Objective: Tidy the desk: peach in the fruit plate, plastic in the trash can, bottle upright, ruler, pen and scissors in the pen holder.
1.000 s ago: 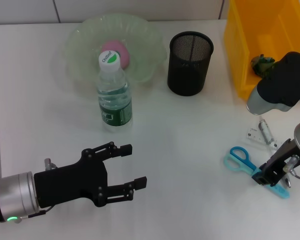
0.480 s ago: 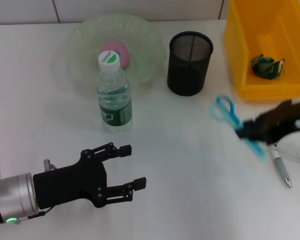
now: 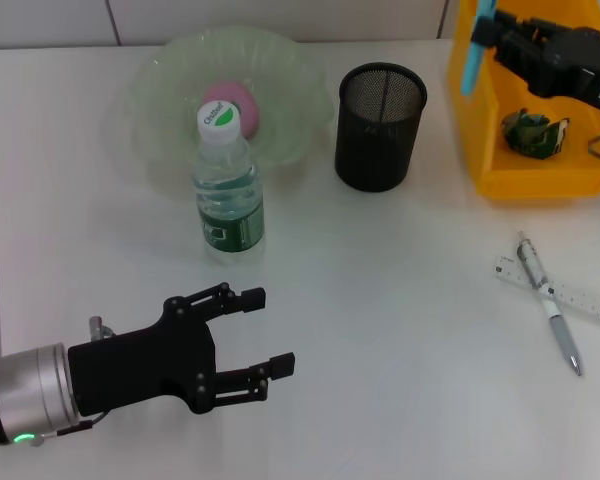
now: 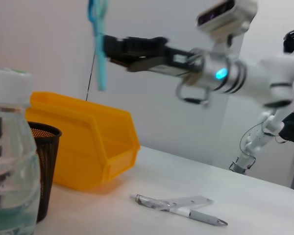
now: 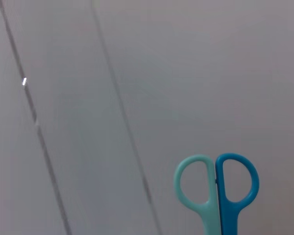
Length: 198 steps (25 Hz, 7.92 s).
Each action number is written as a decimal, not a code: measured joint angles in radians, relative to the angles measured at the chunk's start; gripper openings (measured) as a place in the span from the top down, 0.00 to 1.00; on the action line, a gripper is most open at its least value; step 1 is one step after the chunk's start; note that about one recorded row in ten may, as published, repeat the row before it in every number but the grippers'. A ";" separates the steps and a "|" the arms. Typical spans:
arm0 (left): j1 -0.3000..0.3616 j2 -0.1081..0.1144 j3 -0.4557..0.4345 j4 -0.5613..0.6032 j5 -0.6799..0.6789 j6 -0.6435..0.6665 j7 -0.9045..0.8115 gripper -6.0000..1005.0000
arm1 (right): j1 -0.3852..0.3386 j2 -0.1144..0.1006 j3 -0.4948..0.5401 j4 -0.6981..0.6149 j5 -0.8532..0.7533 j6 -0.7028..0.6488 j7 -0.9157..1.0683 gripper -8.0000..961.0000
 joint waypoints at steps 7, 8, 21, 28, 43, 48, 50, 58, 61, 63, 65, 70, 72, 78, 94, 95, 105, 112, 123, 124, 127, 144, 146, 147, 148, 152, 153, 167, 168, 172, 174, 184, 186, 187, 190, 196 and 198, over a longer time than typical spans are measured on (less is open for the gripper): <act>-0.012 -0.001 0.000 0.000 0.000 0.002 0.000 0.17 | 0.272 0.008 0.117 0.475 0.089 0.081 -0.416 0.66; -0.013 -0.002 0.000 0.000 0.000 0.002 0.000 0.17 | 0.272 0.008 0.117 0.475 0.089 0.081 -0.416 0.66; -0.016 -0.002 0.000 0.000 -0.001 0.002 0.000 0.17 | 0.289 0.011 0.122 0.517 0.105 0.103 -0.441 0.60; -0.010 -0.002 0.000 0.000 -0.001 0.003 0.002 0.17 | 0.216 -0.002 0.101 0.395 0.061 0.027 -0.301 0.34; -0.012 -0.002 0.000 0.000 -0.001 0.005 0.002 0.17 | 0.116 0.001 0.030 -0.497 -1.061 -0.388 0.447 0.27; -0.009 -0.002 0.000 0.000 -0.001 0.005 0.001 0.17 | 0.133 0.004 -0.039 -0.521 -1.202 -0.397 0.474 0.27; -0.008 -0.002 0.000 0.000 -0.001 0.005 0.000 0.17 | 0.138 0.004 -0.067 -0.523 -1.238 -0.393 0.484 0.27; -0.011 -0.002 0.000 0.000 -0.001 0.004 0.000 0.17 | 0.140 0.007 -0.113 -0.521 -1.266 -0.350 0.500 0.27; -0.012 -0.002 0.000 0.000 -0.001 0.004 0.000 0.17 | 0.133 0.009 -0.142 -0.497 -1.268 -0.304 0.502 0.27; -0.013 -0.002 0.001 0.000 -0.001 0.004 0.000 0.17 | 0.132 0.010 -0.161 -0.472 -1.267 -0.272 0.503 0.27; -0.015 -0.002 0.001 0.000 -0.001 0.003 0.000 0.17 | 0.133 0.010 -0.178 -0.448 -1.264 -0.243 0.505 0.27; -0.016 -0.002 0.003 0.000 -0.001 0.001 0.000 0.17 | 0.137 0.010 -0.233 -0.405 -1.262 -0.187 0.519 0.27; -0.017 -0.002 0.003 -0.001 -0.001 0.000 0.000 0.17 | 0.136 0.010 -0.250 -0.393 -1.262 -0.161 0.527 0.27; -0.016 -0.002 0.003 -0.002 -0.001 0.000 0.000 0.17 | 0.135 0.010 -0.253 -0.382 -1.260 -0.137 0.537 0.31; -0.011 -0.002 0.000 -0.002 -0.001 0.004 0.000 0.17 | 0.104 0.002 -0.064 -0.475 -1.088 -0.232 0.469 0.60; -0.009 -0.002 0.000 -0.002 -0.001 0.004 0.000 0.17 | 0.101 0.001 -0.014 -0.486 -1.037 -0.262 0.447 0.60; -0.009 -0.002 0.001 -0.002 -0.001 0.006 0.000 0.17 | 0.065 -0.002 0.337 -0.291 -0.427 -0.331 0.218 0.59; -0.012 -0.003 0.004 -0.002 -0.001 0.002 0.002 0.17 | 0.130 0.000 0.331 0.143 -0.067 -0.222 -0.136 0.59; -0.016 -0.004 0.002 -0.012 -0.001 -0.002 0.010 0.17 | 0.316 0.007 0.330 0.539 0.238 -0.130 -0.495 0.58; -0.017 -0.004 0.003 -0.012 -0.001 -0.002 0.011 0.17 | 0.330 0.007 0.332 0.558 0.242 -0.113 -0.510 0.58; -0.018 -0.005 0.002 -0.012 -0.001 -0.003 0.011 0.17 | 0.401 0.012 0.340 0.639 0.247 -0.037 -0.584 0.58; -0.029 -0.005 0.002 -0.012 -0.001 -0.002 0.009 0.17 | 0.443 0.014 0.347 0.729 0.252 0.020 -0.699 0.51; -0.030 -0.005 0.003 -0.012 -0.001 -0.002 0.009 0.17 | 0.439 0.014 0.346 0.729 0.253 0.019 -0.699 0.45; -0.028 -0.005 0.002 -0.012 -0.001 -0.002 0.009 0.17 | 0.433 0.014 0.346 0.725 0.253 0.013 -0.695 0.42; -0.028 -0.005 0.002 -0.012 -0.001 -0.002 0.009 0.17 | 0.433 0.014 0.346 0.725 0.253 0.013 -0.695 0.39; -0.023 -0.005 0.000 -0.012 -0.001 0.004 0.008 0.17 | 0.389 0.006 0.317 0.645 0.204 -0.021 -0.573 0.36; -0.022 -0.005 0.000 -0.012 -0.001 0.004 0.008 0.17 | 0.368 0.003 0.298 0.598 0.180 -0.026 -0.519 0.36; -0.021 -0.002 0.001 -0.012 -0.001 0.007 0.003 0.17 | 0.060 0.003 0.112 -0.744 -0.895 -0.370 0.838 0.36; -0.021 -0.002 0.001 -0.012 -0.001 0.007 0.003 0.17 | 0.060 0.003 0.112 -0.744 -0.895 -0.370 0.838 0.36; -0.022 -0.002 0.000 -0.012 -0.001 0.005 0.003 0.17 | 0.084 0.008 0.007 -0.817 -1.167 -0.475 1.035 0.36; -0.023 -0.002 0.000 -0.012 -0.001 0.003 0.003 0.17 | 0.087 0.008 -0.015 -0.817 -1.212 -0.487 1.057 0.36; -0.028 -0.002 0.000 -0.010 -0.001 -0.001 0.002 0.17 | 0.074 0.010 -0.061 -0.669 -1.355 -0.401 1.121 0.36; -0.030 -0.002 0.000 -0.008 -0.001 -0.002 0.002 0.17 | 0.071 0.008 -0.069 -0.628 -1.357 -0.367 1.121 0.36; -0.030 -0.002 0.000 -0.008 -0.001 -0.002 0.002 0.17 | 0.072 0.007 -0.079 -0.596 -1.357 -0.341 1.121 0.36; -0.034 -0.002 0.000 -0.006 -0.001 -0.003 0.002 0.17 | 0.072 0.007 -0.104 -0.575 -1.357 -0.312 1.121 0.36; -0.035 -0.002 0.000 -0.006 -0.001 -0.004 0.001 0.17 | 0.069 0.007 -0.176 -0.537 -1.353 -0.257 1.134 0.37; -0.035 -0.002 0.000 -0.006 -0.001 -0.005 0.002 0.17 | 0.069 0.008 -0.220 -0.525 -1.352 -0.236 1.150 0.38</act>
